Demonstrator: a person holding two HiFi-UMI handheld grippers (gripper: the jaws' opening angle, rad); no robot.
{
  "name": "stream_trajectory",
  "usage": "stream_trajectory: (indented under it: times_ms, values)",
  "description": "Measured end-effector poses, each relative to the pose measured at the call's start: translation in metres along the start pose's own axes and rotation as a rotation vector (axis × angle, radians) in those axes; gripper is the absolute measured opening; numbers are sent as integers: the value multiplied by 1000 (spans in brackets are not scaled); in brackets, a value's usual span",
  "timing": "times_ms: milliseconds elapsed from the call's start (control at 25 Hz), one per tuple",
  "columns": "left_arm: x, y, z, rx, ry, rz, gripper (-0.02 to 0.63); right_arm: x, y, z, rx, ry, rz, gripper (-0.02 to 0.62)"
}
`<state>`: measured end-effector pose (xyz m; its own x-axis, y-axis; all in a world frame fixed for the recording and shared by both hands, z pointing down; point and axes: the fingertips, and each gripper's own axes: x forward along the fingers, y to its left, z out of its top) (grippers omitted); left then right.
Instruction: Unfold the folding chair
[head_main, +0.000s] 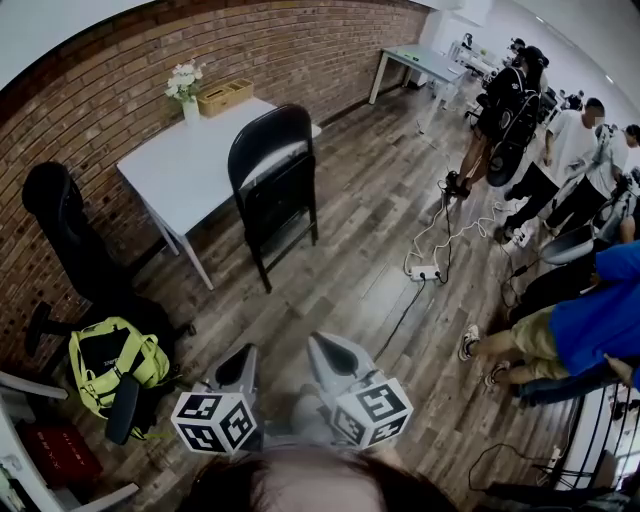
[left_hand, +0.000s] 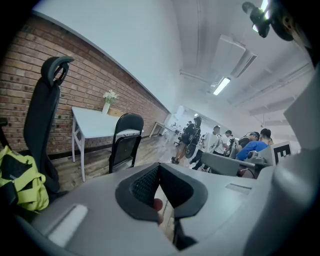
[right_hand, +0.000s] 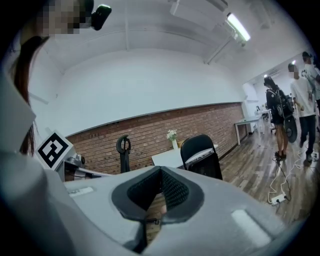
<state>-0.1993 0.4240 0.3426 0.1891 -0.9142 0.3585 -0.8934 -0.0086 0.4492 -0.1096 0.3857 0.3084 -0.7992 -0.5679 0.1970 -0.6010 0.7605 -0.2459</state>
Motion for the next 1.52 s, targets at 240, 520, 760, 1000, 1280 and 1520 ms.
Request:
stream_trajectory:
  times_ms: [240, 520, 760, 1000, 1280, 1520]
  values:
    - [34, 16, 17, -1, 13, 10, -3, 34, -26, 6, 12, 11, -4, -5]
    - [99, 19, 57, 12, 10, 7, -3, 80, -71, 34, 19, 0, 17, -5]
    - [156, 10, 94, 18, -7, 14, -3, 115, -118, 62, 22, -15, 42, -5]
    - [199, 9, 115, 22, -30, 41, -3, 142, -163, 78, 31, -18, 62, -5]
    - [223, 21, 128, 7, -40, 72, -2, 165, -186, 81, 80, -14, 102, -5]
    - [245, 45, 150, 4, -49, 87, -2, 192, -197, 81, 101, -3, 95, -5]
